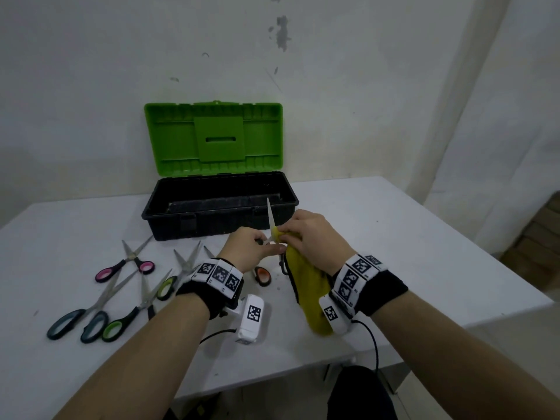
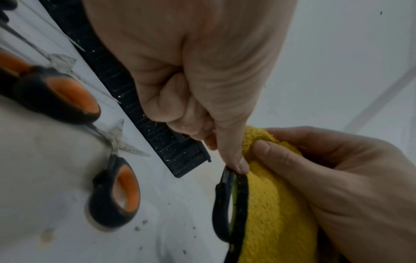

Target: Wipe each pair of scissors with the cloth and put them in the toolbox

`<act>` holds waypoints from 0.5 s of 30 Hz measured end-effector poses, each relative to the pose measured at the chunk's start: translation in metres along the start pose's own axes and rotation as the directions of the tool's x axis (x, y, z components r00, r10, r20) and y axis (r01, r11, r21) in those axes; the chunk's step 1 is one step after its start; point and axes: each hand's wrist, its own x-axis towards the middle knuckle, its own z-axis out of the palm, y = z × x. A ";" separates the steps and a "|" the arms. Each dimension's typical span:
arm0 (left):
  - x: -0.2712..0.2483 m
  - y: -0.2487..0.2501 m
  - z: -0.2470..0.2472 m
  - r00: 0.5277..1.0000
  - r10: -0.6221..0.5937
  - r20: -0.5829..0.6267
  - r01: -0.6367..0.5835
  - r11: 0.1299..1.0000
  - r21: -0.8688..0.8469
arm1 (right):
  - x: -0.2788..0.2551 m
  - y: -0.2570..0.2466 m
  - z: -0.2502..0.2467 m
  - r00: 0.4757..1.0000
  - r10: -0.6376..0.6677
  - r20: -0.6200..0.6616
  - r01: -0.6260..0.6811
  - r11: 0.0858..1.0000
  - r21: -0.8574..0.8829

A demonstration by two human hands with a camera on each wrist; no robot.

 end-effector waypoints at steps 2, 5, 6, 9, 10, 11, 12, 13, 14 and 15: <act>-0.001 0.002 0.001 1.000 0.005 -0.008 -0.005 1.000 0.007 | 0.000 -0.001 0.002 0.999 0.021 0.024 -0.020 0.999 -0.040; -0.002 0.004 0.001 0.999 0.019 -0.026 -0.019 1.000 0.024 | 0.001 -0.003 0.003 0.998 0.045 0.054 -0.040 0.996 -0.085; -0.003 0.004 0.001 0.999 0.027 -0.032 -0.026 0.999 0.030 | 0.002 -0.002 0.003 0.996 0.057 0.061 -0.052 0.994 -0.091; -0.005 0.002 0.000 0.999 0.034 -0.042 -0.033 0.999 0.022 | 0.005 0.002 -0.004 0.989 0.150 0.003 -0.149 0.986 -0.078; -0.006 0.002 0.000 0.999 0.030 -0.041 -0.030 0.999 0.013 | 0.006 0.005 -0.007 0.982 0.190 -0.026 -0.191 0.979 -0.067; -0.006 0.001 -0.001 0.999 0.026 -0.041 -0.026 1.000 0.006 | 0.006 0.007 -0.010 0.976 0.211 -0.051 -0.214 0.976 -0.051; -0.006 0.001 -0.001 0.999 0.020 -0.042 -0.020 1.000 0.004 | 0.006 0.007 -0.011 0.976 0.210 -0.067 -0.212 0.977 -0.033; -0.006 0.002 -0.002 0.999 0.014 -0.042 -0.014 1.000 0.007 | 0.005 0.006 -0.011 0.981 0.186 -0.062 -0.188 0.982 -0.019; -0.005 0.003 -0.002 0.999 0.010 -0.038 -0.010 1.000 0.013 | 0.003 0.003 -0.009 0.988 0.149 -0.034 -0.150 0.989 -0.018; -0.005 0.004 -0.002 0.999 0.009 -0.032 -0.009 1.000 0.018 | 0.001 -0.001 -0.006 0.994 0.107 0.006 -0.106 0.994 -0.030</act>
